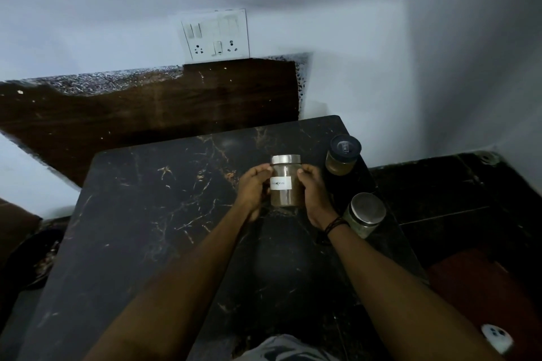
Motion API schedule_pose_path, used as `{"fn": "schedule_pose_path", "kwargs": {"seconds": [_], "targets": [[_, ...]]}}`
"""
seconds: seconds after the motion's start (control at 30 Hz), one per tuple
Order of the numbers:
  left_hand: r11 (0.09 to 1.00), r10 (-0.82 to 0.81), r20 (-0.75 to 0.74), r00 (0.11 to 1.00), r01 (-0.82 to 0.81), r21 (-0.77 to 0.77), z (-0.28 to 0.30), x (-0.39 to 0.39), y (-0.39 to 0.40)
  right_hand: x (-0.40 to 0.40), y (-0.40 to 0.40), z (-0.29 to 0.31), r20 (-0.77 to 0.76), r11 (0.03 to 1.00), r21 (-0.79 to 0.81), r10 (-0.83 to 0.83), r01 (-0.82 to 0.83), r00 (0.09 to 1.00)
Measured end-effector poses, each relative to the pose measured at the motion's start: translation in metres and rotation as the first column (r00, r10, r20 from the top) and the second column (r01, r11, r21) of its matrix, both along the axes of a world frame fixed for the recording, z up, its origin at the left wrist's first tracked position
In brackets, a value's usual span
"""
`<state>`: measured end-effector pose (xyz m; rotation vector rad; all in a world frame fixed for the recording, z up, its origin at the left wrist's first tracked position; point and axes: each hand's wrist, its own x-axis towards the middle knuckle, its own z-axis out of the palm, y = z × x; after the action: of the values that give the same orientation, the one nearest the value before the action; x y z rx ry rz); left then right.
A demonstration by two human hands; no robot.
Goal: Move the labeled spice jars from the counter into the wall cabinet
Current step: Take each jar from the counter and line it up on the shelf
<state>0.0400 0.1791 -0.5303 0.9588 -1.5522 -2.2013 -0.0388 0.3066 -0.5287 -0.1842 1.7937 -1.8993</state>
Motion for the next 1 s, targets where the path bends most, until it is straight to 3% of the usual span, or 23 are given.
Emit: {"fn": "schedule_pose_path", "kwargs": {"seconds": [0.3,0.57,0.73,1.0], "targets": [[0.998,0.03,-0.189,0.981,-0.041,-0.055,0.068,-0.017,-0.019,-0.018,-0.022,0.065,-0.067,0.99,-0.122,0.064,-0.072,0.996],[0.986,0.019,-0.495,0.869,-0.098,-0.135,0.222,-0.047,-0.054,-0.054,-0.054,0.217,-0.371,0.951,-0.253,0.077,-0.181,0.925],[0.956,-0.013,-0.594,0.804,-0.164,-0.243,0.326,-0.057,-0.067,-0.061,-0.064,0.316,-0.516,0.917,-0.322,0.037,-0.234,0.856],[0.869,-0.129,-0.689,0.713,-0.253,-0.425,0.442,-0.059,-0.076,-0.064,-0.075,0.423,-0.554,0.845,-0.495,-0.128,-0.201,0.823]]}}
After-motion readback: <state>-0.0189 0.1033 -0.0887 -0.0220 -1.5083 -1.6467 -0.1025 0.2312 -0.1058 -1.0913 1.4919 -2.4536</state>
